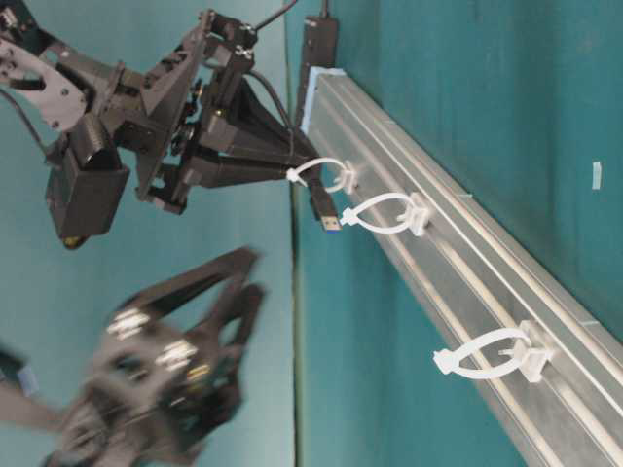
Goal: Pass the USB cable through three rings with both arms.
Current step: 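Move the left gripper to the plug emerging from the first ring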
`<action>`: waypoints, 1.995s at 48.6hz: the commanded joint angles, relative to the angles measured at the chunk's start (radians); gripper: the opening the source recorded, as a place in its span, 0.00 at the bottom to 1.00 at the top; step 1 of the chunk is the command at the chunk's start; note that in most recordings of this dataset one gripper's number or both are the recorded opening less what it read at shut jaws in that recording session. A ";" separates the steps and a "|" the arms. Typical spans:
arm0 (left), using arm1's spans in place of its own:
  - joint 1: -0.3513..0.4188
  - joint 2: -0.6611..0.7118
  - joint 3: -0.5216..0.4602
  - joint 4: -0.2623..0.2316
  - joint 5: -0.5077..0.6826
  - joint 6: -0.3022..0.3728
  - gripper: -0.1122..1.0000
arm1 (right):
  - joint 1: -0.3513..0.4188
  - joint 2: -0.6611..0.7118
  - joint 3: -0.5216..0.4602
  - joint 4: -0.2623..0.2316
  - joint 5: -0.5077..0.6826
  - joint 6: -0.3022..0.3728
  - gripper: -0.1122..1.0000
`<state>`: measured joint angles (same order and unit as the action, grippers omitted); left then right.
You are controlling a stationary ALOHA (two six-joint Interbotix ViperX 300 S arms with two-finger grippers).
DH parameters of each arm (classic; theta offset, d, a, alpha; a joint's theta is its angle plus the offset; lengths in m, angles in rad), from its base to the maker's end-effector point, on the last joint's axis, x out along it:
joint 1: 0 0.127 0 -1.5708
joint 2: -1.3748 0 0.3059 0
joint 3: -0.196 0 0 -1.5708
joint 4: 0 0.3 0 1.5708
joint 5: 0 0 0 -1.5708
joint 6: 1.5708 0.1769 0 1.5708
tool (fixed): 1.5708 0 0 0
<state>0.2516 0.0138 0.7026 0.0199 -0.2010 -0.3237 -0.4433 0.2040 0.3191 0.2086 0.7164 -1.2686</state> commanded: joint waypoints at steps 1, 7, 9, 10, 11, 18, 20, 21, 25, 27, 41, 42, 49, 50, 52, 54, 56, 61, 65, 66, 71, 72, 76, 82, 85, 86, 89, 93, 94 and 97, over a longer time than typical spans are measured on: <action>0.000 0.029 -0.028 0.003 -0.037 0.014 0.97 | 0.006 0.003 -0.005 0.005 -0.002 -0.006 0.17; 0.000 0.074 -0.054 0.003 -0.071 0.034 0.97 | 0.006 0.003 -0.005 0.006 -0.003 -0.006 0.17; 0.000 0.084 -0.066 0.003 -0.071 0.037 0.97 | 0.008 0.003 -0.005 0.008 -0.005 -0.006 0.17; 0.000 0.089 -0.072 0.003 -0.071 0.038 0.97 | 0.008 0.003 -0.005 0.009 -0.005 -0.006 0.17; 0.000 0.094 -0.077 0.003 -0.071 0.038 0.97 | 0.008 0.003 -0.005 0.009 -0.006 -0.006 0.17; 0.000 0.129 -0.104 0.003 -0.064 0.037 0.97 | 0.006 0.003 -0.005 0.012 -0.005 -0.006 0.17; 0.000 0.133 -0.107 0.003 -0.064 0.035 0.96 | 0.008 0.003 -0.005 0.012 -0.005 -0.006 0.17; 0.000 0.133 -0.107 0.003 -0.066 0.035 0.96 | 0.006 0.003 -0.005 0.012 -0.006 -0.006 0.17; 0.000 0.146 -0.112 0.003 -0.069 0.035 0.96 | 0.006 0.003 -0.005 0.012 -0.006 -0.006 0.17; 0.000 0.153 -0.114 0.003 -0.069 0.032 0.96 | 0.008 0.003 -0.005 0.012 -0.005 -0.006 0.17; 0.000 0.196 -0.124 0.003 -0.103 0.026 0.96 | 0.009 0.003 -0.005 0.011 -0.006 -0.005 0.17; 0.000 0.199 -0.127 0.003 -0.104 0.026 0.96 | 0.009 0.003 -0.005 0.012 -0.005 -0.005 0.17; 0.000 0.221 -0.140 0.003 -0.120 0.026 0.96 | 0.008 0.003 -0.005 0.011 -0.006 -0.003 0.17; 0.000 0.222 -0.140 0.003 -0.123 0.026 0.96 | 0.009 0.003 -0.005 0.012 -0.006 -0.003 0.17; 0.000 0.225 -0.137 0.003 -0.129 0.028 0.96 | 0.009 0.003 -0.005 0.012 -0.006 -0.002 0.17; 0.000 0.227 -0.133 0.003 -0.138 0.028 0.96 | 0.009 0.003 -0.005 0.012 -0.005 -0.002 0.17; 0.000 0.229 -0.129 0.003 -0.149 0.028 0.96 | 0.009 0.003 -0.005 0.012 -0.006 -0.002 0.17; 0.002 0.225 -0.109 0.003 -0.187 0.028 0.95 | 0.009 0.003 -0.005 0.012 -0.006 -0.002 0.17; 0.002 0.224 -0.087 0.003 -0.235 0.028 0.94 | 0.009 0.003 -0.005 0.012 -0.006 -0.002 0.17; 0.000 0.224 -0.083 0.003 -0.250 0.028 0.93 | 0.009 0.003 -0.005 0.012 -0.006 -0.002 0.17; 0.000 0.222 -0.063 0.003 -0.287 0.028 0.92 | 0.009 0.003 -0.005 0.012 -0.006 -0.002 0.17; 0.000 0.224 -0.061 0.003 -0.288 0.028 0.92 | 0.009 0.003 -0.005 0.012 -0.006 -0.002 0.17; 0.000 0.227 -0.066 0.003 -0.288 0.028 0.91 | 0.009 0.003 -0.005 0.012 -0.006 -0.002 0.17; 0.000 0.239 -0.080 0.003 -0.287 0.028 0.91 | 0.009 0.003 -0.005 0.012 -0.006 -0.002 0.17; 0.000 0.247 -0.084 0.003 -0.288 0.028 0.91 | 0.008 0.003 -0.005 0.012 -0.006 -0.002 0.17; 0.000 0.249 -0.086 0.003 -0.288 0.028 0.91 | 0.008 0.003 -0.005 0.012 -0.006 -0.002 0.17; 0.002 0.258 -0.089 0.003 -0.287 0.026 0.91 | 0.009 0.003 -0.005 0.012 -0.008 -0.002 0.17; 0.000 0.264 -0.089 0.003 -0.288 0.026 0.90 | 0.009 0.003 -0.005 0.012 -0.008 -0.002 0.17; 0.000 0.264 -0.089 0.003 -0.287 0.026 0.90 | 0.009 0.003 -0.005 0.012 -0.008 -0.002 0.17; 0.000 0.264 -0.089 0.003 -0.287 0.028 0.88 | 0.009 0.003 -0.005 0.012 -0.008 0.000 0.17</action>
<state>0.2516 0.2823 0.6259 0.0199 -0.4801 -0.2976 -0.4433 0.2056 0.3191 0.2163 0.7148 -1.2686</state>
